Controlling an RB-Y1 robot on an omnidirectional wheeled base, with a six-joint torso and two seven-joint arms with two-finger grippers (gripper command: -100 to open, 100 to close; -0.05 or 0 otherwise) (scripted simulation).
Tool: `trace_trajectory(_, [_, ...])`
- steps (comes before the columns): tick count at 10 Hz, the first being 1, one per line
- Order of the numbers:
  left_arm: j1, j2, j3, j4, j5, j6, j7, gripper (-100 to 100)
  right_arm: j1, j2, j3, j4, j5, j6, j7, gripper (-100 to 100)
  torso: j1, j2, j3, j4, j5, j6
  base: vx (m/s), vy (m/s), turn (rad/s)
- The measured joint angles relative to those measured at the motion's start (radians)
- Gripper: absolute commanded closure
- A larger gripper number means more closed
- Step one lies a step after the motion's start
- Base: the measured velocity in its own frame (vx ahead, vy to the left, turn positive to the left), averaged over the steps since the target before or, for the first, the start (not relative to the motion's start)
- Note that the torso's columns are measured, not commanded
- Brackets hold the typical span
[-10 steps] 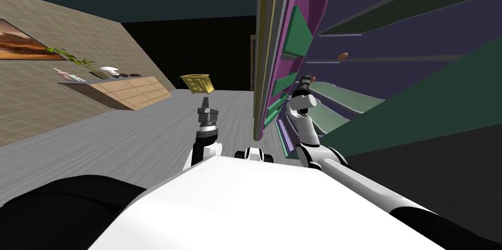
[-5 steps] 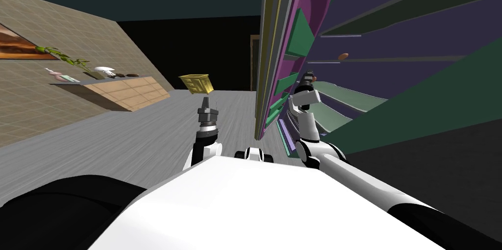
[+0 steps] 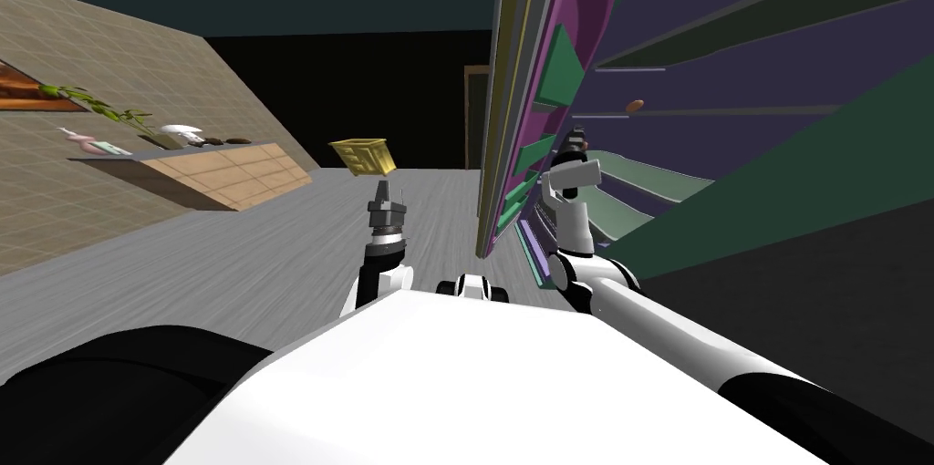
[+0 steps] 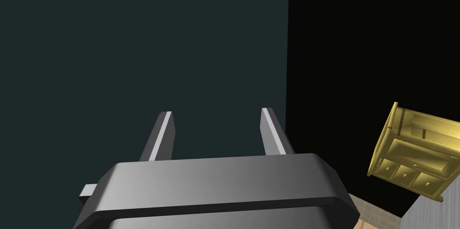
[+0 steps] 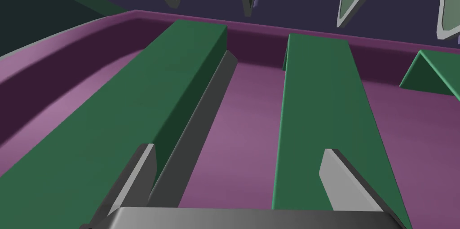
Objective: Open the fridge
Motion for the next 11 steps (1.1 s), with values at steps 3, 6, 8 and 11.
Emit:
trace_trajectory(3, [0.000, 0.000, 0.000, 0.000, 0.000, 0.000, 0.000, 0, -0.034, 0.006, -0.030, 0.022, -0.069, -0.010, 0.075, -100, -0.001, 0.000, 0.000, 0.000, 0.000, 0.000, -0.031, 0.107, -0.062])
trace_trajectory(6, [0.000, 0.000, 0.000, 0.000, 0.000, 0.000, 0.000, 0, -0.067, 0.014, -0.064, 0.044, -0.147, -0.020, 0.151, -100, -0.001, 0.002, 0.001, 0.000, 0.000, 0.000, -0.045, 0.091, -0.050])
trace_trajectory(8, [0.000, 0.000, 0.000, 0.000, 0.000, 0.000, 0.000, 0, -0.087, 0.022, -0.083, 0.061, -0.186, -0.025, 0.197, -100, -0.001, 0.001, 0.001, 0.000, 0.000, 0.000, -0.046, 0.085, -0.057])
trace_trajectory(11, [0.000, 0.000, 0.000, 0.000, 0.000, 0.000, 0.000, 0, -0.124, 0.032, -0.116, 0.088, -0.257, -0.035, 0.272, -100, 0.003, 0.001, 0.001, 0.000, 0.001, 0.000, -0.052, 0.119, -0.076])
